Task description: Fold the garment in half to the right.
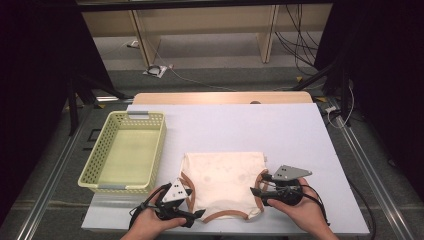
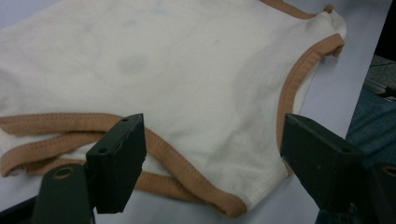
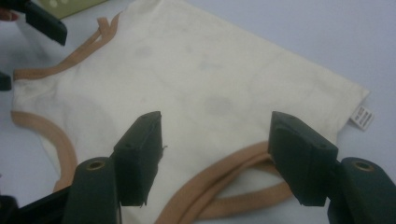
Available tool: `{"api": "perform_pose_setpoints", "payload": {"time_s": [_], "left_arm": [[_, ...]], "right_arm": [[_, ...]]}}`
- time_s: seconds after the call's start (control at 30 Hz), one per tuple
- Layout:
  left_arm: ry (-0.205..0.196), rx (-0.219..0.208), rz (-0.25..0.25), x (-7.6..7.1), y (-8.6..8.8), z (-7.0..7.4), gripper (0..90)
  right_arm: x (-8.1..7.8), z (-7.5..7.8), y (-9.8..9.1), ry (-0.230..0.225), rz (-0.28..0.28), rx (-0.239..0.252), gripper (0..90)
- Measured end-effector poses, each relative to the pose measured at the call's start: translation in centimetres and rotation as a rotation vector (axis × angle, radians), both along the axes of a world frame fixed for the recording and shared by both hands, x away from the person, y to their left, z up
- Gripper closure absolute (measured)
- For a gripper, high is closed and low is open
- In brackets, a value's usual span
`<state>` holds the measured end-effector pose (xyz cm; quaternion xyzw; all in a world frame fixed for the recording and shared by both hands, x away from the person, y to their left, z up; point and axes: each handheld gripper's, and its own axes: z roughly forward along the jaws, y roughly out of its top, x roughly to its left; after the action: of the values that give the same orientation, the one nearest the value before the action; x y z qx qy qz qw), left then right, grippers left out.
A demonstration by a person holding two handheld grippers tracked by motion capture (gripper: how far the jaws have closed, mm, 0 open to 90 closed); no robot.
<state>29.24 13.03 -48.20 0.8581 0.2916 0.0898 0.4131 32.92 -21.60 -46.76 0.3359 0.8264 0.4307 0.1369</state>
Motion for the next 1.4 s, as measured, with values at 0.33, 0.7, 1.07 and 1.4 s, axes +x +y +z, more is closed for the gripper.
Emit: {"api": "perform_pose_setpoints", "payload": {"time_s": [0.33,0.7,1.07,1.4], "left_arm": [[0.015,0.023,0.03,-0.7,0.6,-0.2,28.0],[0.047,0.028,0.019,-1.1,0.7,-0.6,32.7],[0.046,0.023,0.031,-1.0,0.9,-0.7,33.1],[0.05,0.031,0.022,-1.1,0.7,-0.8,33.1]], "right_arm": [[2.9,0.8,4.1,-0.032,0.028,-0.032,40.7],[6.1,1.4,9.5,-0.023,0.118,-0.072,41.6],[11.0,1.7,15.5,-0.008,0.16,-0.137,42.3],[13.9,0.4,19.4,0.019,0.186,-0.186,43.3]]}}
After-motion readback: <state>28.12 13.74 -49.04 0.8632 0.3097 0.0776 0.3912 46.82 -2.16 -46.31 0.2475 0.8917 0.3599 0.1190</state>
